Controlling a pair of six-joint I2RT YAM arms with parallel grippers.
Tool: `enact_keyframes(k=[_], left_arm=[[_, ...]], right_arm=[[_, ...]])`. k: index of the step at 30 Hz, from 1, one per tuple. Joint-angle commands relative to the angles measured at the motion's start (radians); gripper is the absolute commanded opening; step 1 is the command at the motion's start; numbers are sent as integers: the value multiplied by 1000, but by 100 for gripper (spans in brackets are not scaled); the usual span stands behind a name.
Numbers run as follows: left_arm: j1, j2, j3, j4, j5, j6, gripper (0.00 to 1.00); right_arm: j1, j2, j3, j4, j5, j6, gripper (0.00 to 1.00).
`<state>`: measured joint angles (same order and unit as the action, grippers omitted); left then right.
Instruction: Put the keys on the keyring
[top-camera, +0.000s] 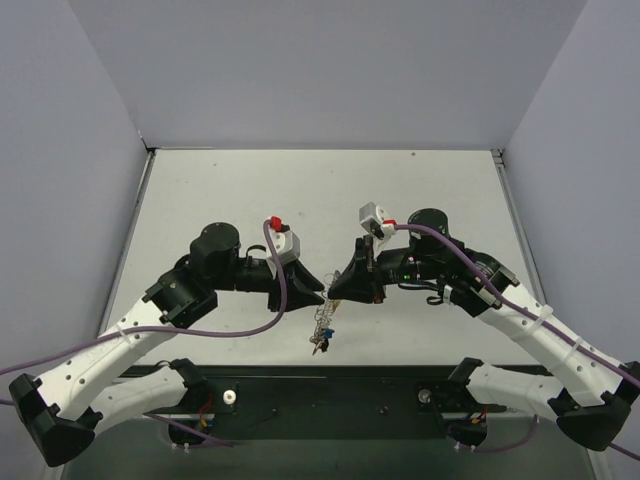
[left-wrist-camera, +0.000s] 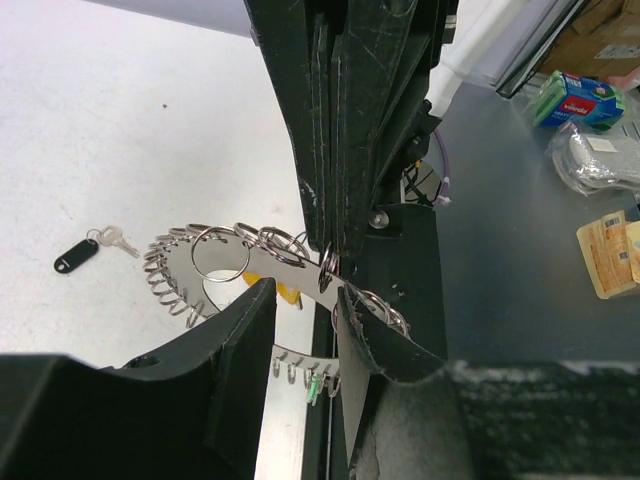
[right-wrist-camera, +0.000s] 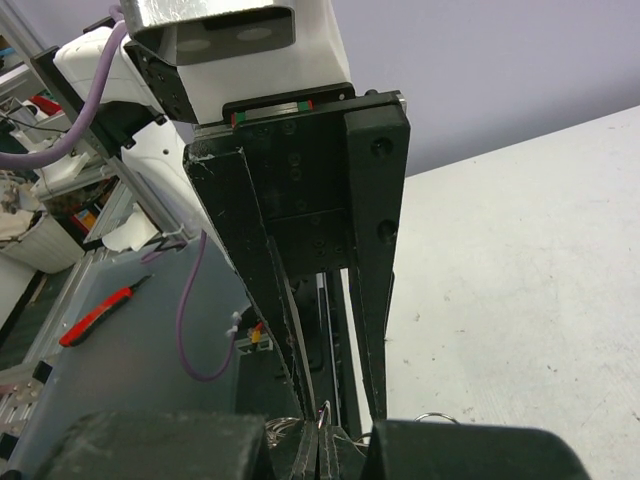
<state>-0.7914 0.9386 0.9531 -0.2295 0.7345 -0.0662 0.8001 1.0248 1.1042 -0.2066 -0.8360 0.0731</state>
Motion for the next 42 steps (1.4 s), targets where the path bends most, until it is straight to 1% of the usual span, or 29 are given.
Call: enact_keyframes(k=[1,10,13,14,15,23,24,26,27,28,32,36,38,39,40,42], left_arm=[[-3,9,52,-7,39,20,40],[-5,29,75,4,55,26,40],[-5,38,78,21,71,17,36],[-5,42,76,27,72,11,33],[-5,43,75,33,81,8,31],[-34,75,79,47,83,8,29],[-35,77,84,42,82,9,28],[-42,83,91,35,85,17,18],[-43,86,93,32,89,17,11],[-46,89,96,33,92,19,0],[-65,85,87,53,105,17,0],[-81,63,58,88,76,11,0],[-81,31,20,114,28,-10,0],[-81,4,3,155,10,-21,0],[-81,-13,-19,174,-12,-30,0],[-81,-47,-85,256,-82,-64,0]], right_arm=[[11,-8,51,47,-43,-18,0],[13,4,54,36,-48,-24,0],[14,6,54,38,-46,-25,0],[14,4,52,38,-45,-25,0],[14,4,51,38,-41,-25,0],[17,8,49,46,-40,-22,0],[17,11,52,46,-40,-22,0],[17,17,54,44,-38,-24,0],[19,20,57,41,-37,-24,0],[19,23,57,39,-29,-25,0],[19,27,60,35,6,-29,0],[16,11,52,36,109,-24,0],[16,-11,43,42,171,-19,10],[16,-17,43,49,179,-21,17],[16,-23,34,56,190,-19,33],[16,-48,19,85,230,-4,49]])
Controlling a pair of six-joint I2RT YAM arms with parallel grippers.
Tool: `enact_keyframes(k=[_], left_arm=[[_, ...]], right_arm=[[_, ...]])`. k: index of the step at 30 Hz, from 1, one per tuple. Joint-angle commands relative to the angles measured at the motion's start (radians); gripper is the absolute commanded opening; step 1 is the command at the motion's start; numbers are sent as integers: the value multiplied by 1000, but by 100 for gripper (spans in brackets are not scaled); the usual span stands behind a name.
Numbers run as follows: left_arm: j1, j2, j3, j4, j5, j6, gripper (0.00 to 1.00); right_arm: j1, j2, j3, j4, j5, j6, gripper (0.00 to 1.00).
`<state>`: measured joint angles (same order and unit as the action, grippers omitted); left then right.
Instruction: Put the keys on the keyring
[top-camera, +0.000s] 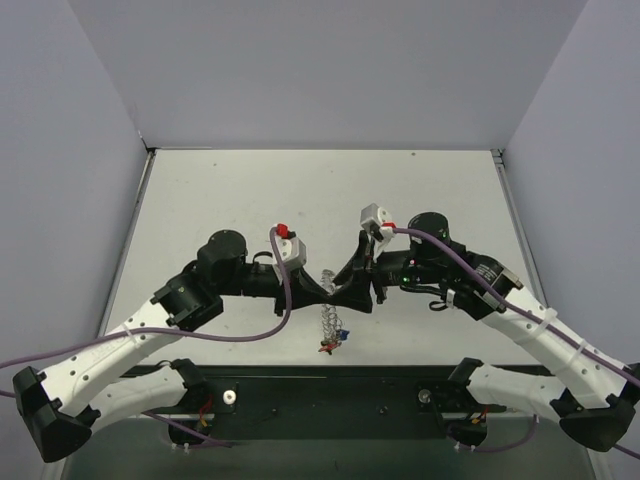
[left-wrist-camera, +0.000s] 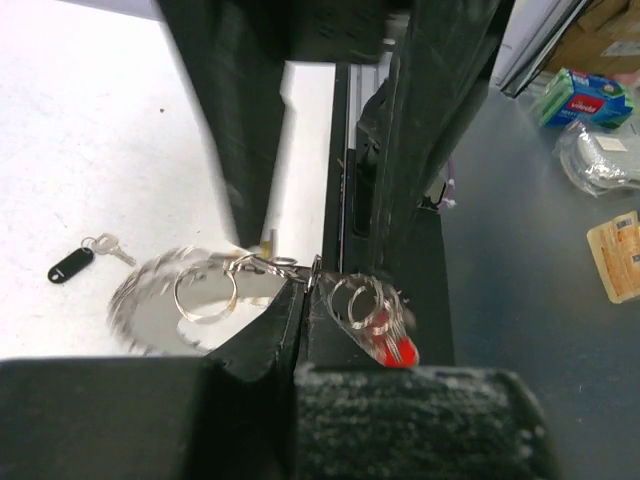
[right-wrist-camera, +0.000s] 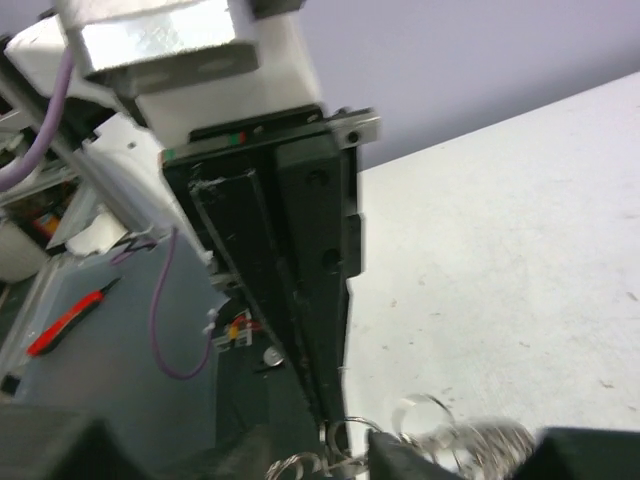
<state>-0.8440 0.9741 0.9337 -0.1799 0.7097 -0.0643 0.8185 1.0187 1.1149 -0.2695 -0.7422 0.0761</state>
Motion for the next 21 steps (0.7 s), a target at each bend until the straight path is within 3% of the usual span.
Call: enact_keyframes(k=[1,4,10,17,21], left_arm=[[-30,-112,-85,229,-81,-90,0],[-29,-161,-157,296,-165,-124,0],[-29,-265,-325,442,-367,-204,0],[-24,-316,-389,441,-449,-195,0],[-7,-310,-394,430,-437,-190,0]], right_arm=[[-4,-51,-1,162,145,-4,62],[-4,-100,-47,216,210,13,78],[-27,-169,-145,257,401,57,91],[-325,-80,-269,254,408,244,92],[-419,47,-302,225,467,315,90]])
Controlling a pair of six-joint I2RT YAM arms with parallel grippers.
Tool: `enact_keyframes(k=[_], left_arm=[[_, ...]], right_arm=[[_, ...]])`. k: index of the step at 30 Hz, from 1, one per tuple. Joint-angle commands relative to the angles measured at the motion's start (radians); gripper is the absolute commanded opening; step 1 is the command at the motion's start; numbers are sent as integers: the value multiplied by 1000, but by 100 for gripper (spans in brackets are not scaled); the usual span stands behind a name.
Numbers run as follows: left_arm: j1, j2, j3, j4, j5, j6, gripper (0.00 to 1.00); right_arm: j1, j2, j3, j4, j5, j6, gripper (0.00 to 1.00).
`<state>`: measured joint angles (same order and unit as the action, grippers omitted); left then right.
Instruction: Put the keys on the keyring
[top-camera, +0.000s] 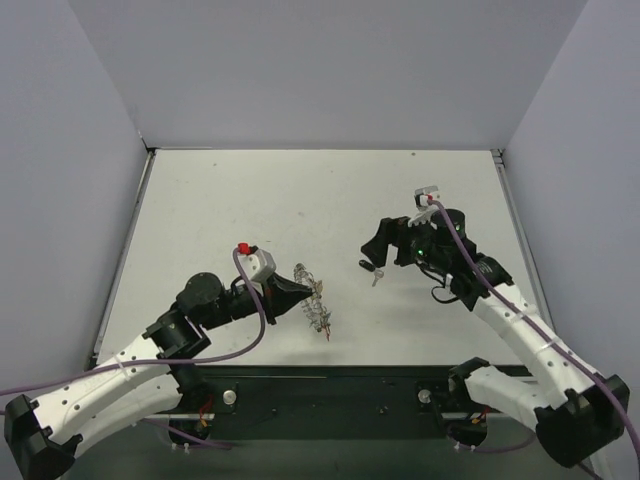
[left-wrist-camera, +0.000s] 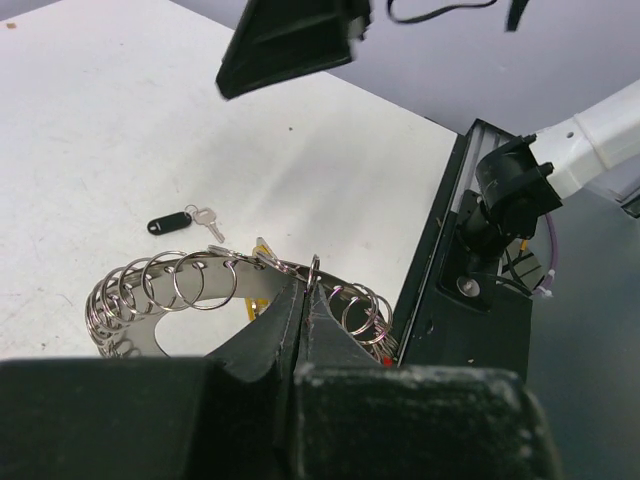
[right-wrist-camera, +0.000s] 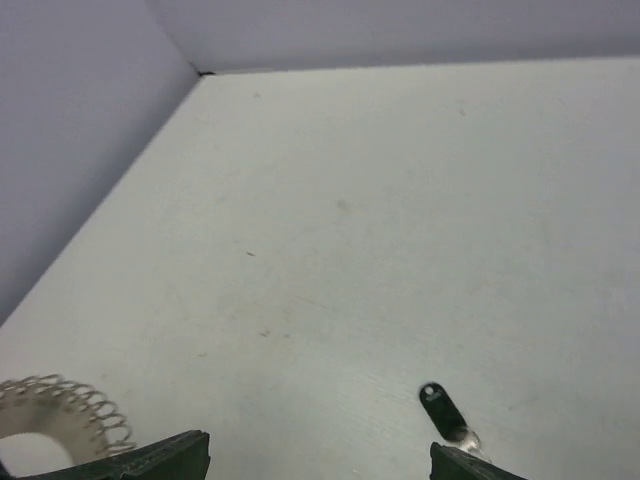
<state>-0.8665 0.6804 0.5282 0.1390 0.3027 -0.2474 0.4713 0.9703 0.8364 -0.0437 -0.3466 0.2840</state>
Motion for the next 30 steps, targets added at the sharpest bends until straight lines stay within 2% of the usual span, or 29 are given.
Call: enact_keyframes(k=[1,4,8,10,13,24,28,29,30], left_arm=[[20,-18,10,113,-16,-7,0],[46,-15,13,111,24,-6,0],[83,-25,27,100,62,-12,0],[89,-30,29,100,72,-13,0],[92,-35,29,96,78,-15,0],[96,-13,27,126,138,-21,0],[98,-8,30,126,153,-23,0],[98,-7,30,128,159,-23,0],[98,-4,33,128,171,-24,0]], right_arm=[[-77,166,-10,-21,121,106,90],[-80,321,51,-73,159,95,87],[-89,473,89,-50,141,46,82],[-103,540,93,-27,110,26,71],[-118,608,95,4,84,18,63],[-142,742,118,65,9,11,51],[-142,763,125,79,-28,18,39],[-142,766,127,79,-32,17,33],[-145,772,127,79,-38,18,32]])
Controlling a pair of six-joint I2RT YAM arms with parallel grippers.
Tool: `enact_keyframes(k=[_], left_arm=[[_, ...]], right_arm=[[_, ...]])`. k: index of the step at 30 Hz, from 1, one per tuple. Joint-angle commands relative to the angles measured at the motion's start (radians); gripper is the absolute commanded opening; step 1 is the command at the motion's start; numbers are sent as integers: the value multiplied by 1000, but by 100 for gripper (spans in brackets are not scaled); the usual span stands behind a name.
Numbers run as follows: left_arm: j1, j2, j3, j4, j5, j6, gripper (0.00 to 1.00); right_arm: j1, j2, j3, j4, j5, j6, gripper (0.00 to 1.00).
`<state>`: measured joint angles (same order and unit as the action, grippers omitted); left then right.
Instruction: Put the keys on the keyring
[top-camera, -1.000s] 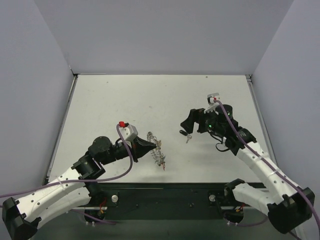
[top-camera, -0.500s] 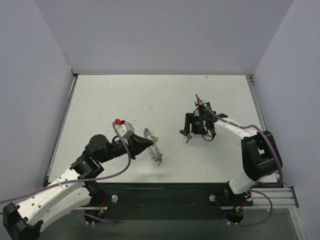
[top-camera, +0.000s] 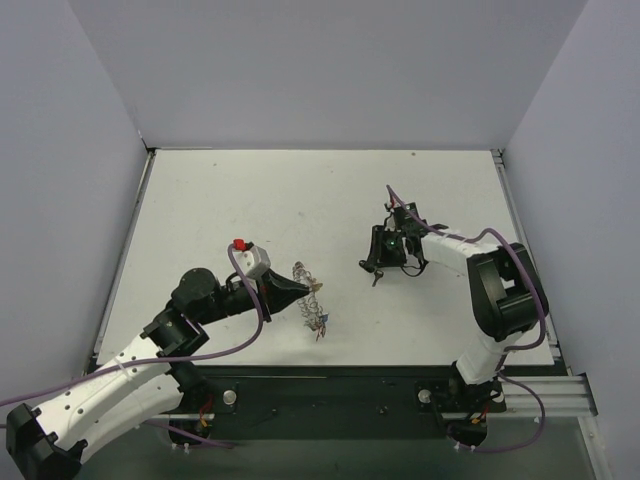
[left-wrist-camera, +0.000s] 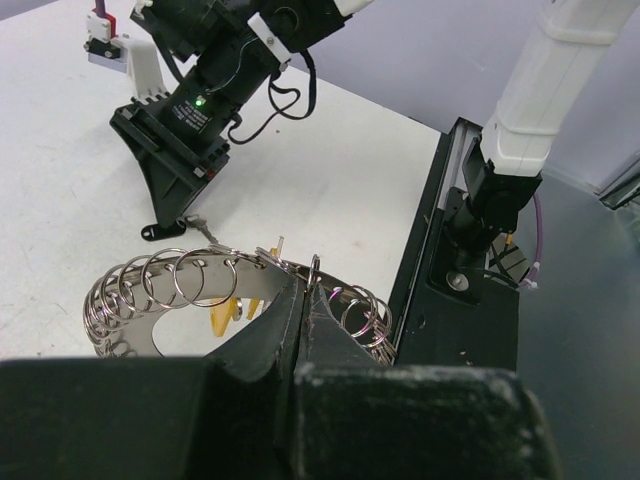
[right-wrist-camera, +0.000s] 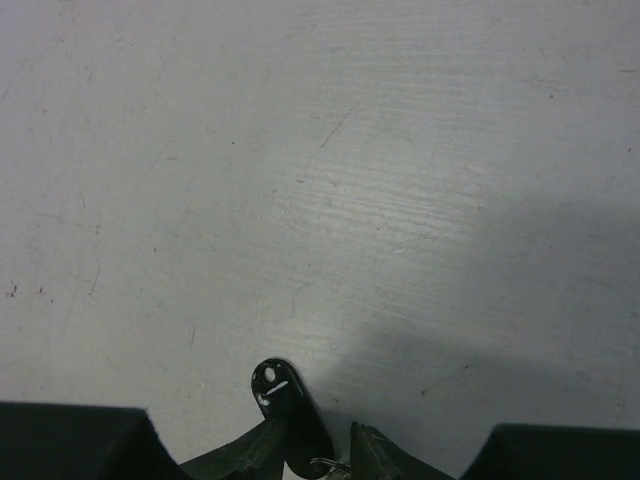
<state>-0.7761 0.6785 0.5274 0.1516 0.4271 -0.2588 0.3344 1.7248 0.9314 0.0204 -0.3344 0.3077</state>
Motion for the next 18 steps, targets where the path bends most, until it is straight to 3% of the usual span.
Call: enact_keyframes(k=[1,5,18], left_arm=[[9,0,33,117,51,-13,0],[8,0,37,117,55,-16,0],[8,0,37,112,59,-16,0]], right_arm=[[-8,19,32,15,-55,-5,32],[-6,7,23,12,-81,-5,26],[-6,-59,0,-16,-127,-22,25]])
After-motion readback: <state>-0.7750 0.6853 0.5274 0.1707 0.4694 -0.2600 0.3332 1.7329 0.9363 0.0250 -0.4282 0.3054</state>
